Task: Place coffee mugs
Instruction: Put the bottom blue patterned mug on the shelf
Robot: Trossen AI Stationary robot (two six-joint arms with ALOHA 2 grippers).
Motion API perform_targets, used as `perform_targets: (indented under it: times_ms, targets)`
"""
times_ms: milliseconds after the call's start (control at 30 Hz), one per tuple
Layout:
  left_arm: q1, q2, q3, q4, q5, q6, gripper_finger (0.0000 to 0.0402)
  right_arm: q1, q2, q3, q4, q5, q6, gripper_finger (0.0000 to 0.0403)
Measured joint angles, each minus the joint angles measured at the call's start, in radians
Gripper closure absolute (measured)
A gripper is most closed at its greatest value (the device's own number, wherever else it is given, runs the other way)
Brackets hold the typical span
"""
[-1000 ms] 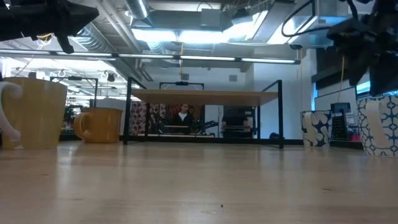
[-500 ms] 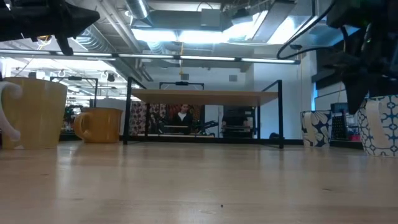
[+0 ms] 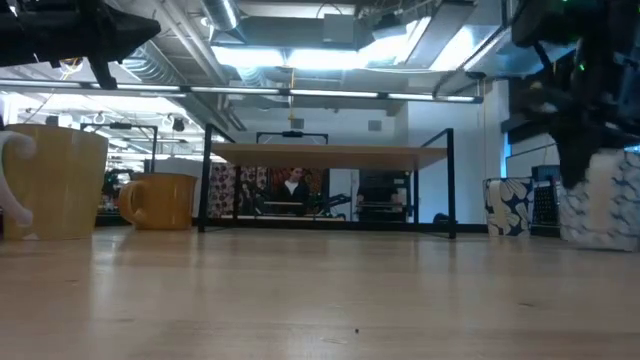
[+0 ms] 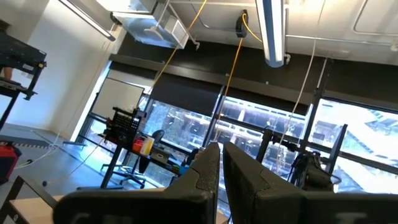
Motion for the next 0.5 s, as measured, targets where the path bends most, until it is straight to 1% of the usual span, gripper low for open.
perform_targets:
  times_ms: [100,233,500]
  targets:
    - [0.000,0.000,0.000,0.000,0.000,0.000,0.0386,0.000,0.002,0.058,0.017,0.000,-0.078,0.0394]
    - [0.000,0.000,0.000,0.000,0.000,-0.001,0.0386,0.000,0.043,0.172,0.078,-0.008,-0.206,0.0391]
    - [0.000,0.000,0.000,0.000,0.000,0.000,0.0386,0.000,0.235,0.477,0.039,0.005,-0.539,0.0396]
